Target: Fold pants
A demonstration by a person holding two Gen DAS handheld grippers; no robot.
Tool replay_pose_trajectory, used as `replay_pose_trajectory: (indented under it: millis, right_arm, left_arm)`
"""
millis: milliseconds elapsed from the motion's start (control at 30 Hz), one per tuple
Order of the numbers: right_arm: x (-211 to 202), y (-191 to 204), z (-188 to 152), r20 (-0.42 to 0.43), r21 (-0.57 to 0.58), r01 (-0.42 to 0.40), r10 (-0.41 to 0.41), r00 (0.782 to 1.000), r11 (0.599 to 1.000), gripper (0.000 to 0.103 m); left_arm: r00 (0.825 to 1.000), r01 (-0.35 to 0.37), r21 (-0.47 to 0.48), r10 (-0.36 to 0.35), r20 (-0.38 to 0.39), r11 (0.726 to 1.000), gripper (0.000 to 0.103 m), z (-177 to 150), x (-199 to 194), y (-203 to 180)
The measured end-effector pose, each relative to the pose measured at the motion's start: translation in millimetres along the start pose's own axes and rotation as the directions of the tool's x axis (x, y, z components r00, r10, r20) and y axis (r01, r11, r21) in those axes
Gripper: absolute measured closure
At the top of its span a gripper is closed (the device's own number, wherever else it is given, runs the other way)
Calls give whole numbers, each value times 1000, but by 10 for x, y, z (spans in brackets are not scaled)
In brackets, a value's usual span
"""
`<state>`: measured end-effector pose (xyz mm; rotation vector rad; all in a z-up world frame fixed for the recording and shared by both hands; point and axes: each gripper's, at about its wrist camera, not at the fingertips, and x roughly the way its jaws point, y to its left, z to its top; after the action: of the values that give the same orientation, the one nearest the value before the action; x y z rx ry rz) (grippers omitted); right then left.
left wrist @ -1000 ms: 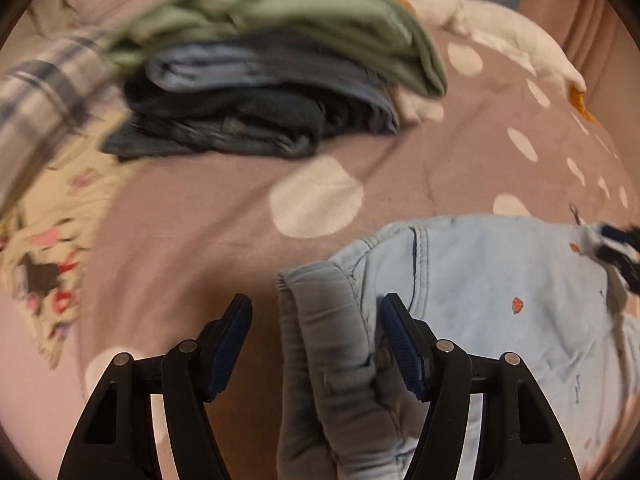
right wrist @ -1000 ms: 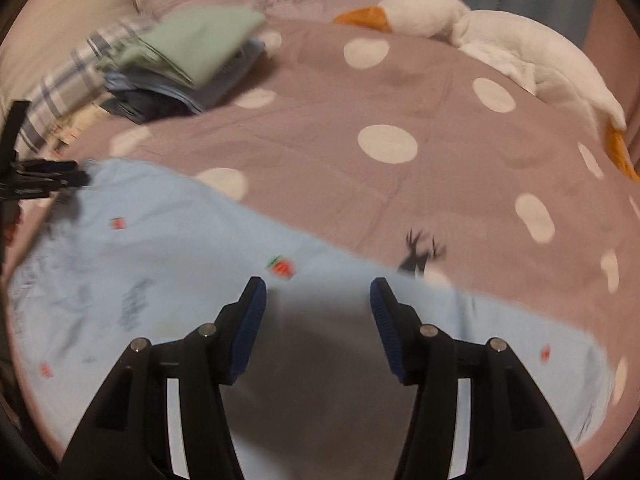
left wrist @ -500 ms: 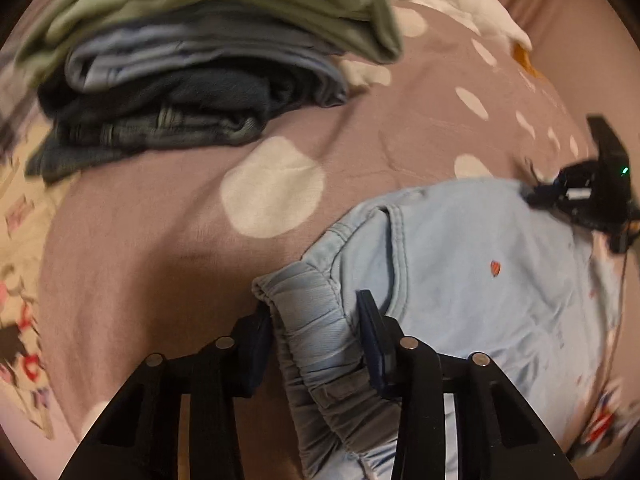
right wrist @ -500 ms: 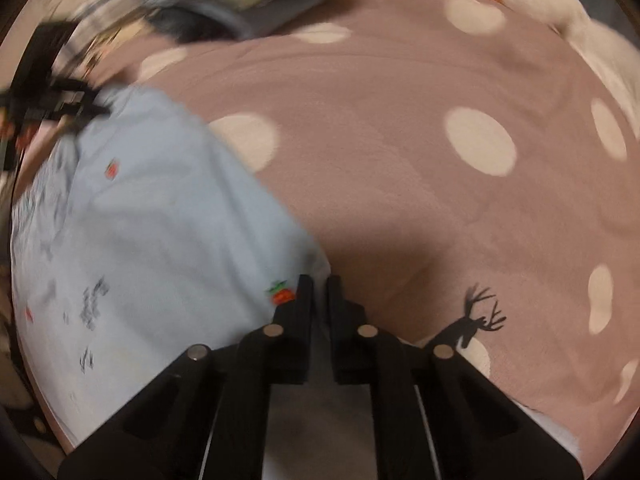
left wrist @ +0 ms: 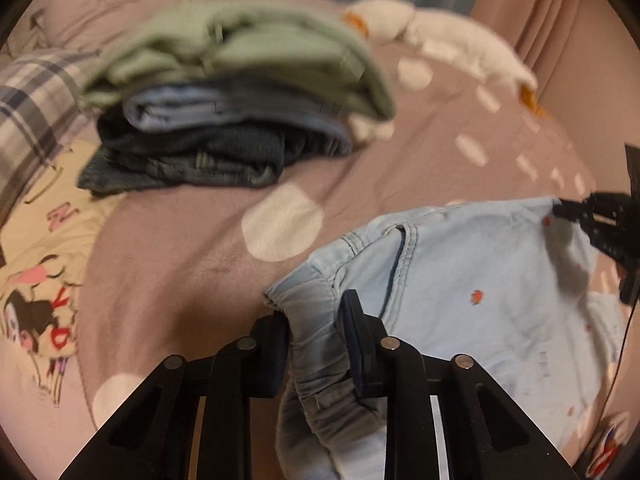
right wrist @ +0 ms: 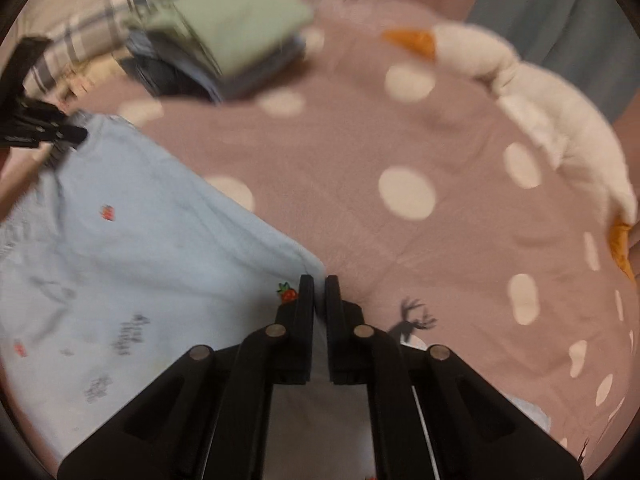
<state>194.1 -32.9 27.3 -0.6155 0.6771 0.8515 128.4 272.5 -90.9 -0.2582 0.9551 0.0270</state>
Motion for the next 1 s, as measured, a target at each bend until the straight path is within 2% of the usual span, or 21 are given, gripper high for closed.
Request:
replay_pose_trajectory:
  millis: [167,333,500,567,667,733,900,1000]
  right_arm:
    - [-627,264,-307,79,-2,8,-8,997,1000,98]
    - [-994,589,-724,75,-25,-2,4,997,1000,97]
    - [-1090,1091,-1261,4,-76,-29,30,1000,997,97]
    - [-1041,1245,-1418,-30,-85,-40,38,999,996,97]
    - [-866,1405,-1647,-93,-78,-58,50,994,995,97]
    - [-831,1437,-1720,-106,-63,-67,60,993,996,97]
    - [-936,1474,-1746,-84,-37,-66,63,995,997,97]
    - [-908,1543,-1843,-96,-40,-70,66,993,997,97]
  left_arm:
    - [992,14,27,-17,129,1000,80,-234,-453,-220]
    - [981,21,47,-30,191,999,80,-683,-787,-317]
    - [988,57,-20,-54,144,998,79,-1121,-793,-232]
    - [994,13,-15,-12,111,1000,75,-1302,-742,-242]
    - [997,-37,9,36,62,999,75,-1512,-657,-312]
    - [996,-56,23,54,73,998,75,-1548,-662,-348]
    - [996,-58,16,57,63,998,74,-1513,-649,-332]
    - [996,-51,-4,51,68,999,74,-1608,-693,-299]
